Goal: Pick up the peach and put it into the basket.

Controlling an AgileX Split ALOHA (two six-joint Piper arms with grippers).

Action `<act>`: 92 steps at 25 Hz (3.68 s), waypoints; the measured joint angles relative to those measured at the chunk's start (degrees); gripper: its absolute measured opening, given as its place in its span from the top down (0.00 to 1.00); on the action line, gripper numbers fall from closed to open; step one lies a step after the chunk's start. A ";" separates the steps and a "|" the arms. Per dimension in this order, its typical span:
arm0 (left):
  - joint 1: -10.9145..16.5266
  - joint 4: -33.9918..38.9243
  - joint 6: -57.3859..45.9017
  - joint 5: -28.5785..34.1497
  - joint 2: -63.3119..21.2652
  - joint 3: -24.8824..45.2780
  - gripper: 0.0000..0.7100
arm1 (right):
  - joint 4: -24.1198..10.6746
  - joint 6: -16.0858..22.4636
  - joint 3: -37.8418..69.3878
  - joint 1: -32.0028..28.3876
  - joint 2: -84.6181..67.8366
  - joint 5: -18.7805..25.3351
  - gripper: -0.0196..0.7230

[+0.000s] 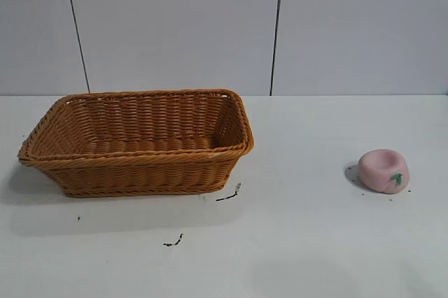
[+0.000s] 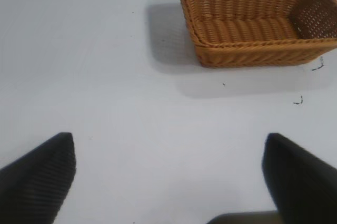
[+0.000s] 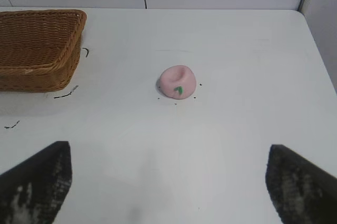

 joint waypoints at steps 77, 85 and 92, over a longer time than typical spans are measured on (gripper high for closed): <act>0.00 0.00 0.00 0.00 0.00 0.00 0.02 | -1.68 -1.89 -50.80 2.04 122.37 -14.41 0.05; 0.00 0.00 0.00 0.00 0.00 0.00 0.02 | -1.63 -1.89 -50.80 2.04 122.37 -13.11 0.32; 0.00 0.00 0.00 0.00 0.00 0.00 0.02 | -1.68 -1.89 -51.24 2.04 122.25 -12.60 0.98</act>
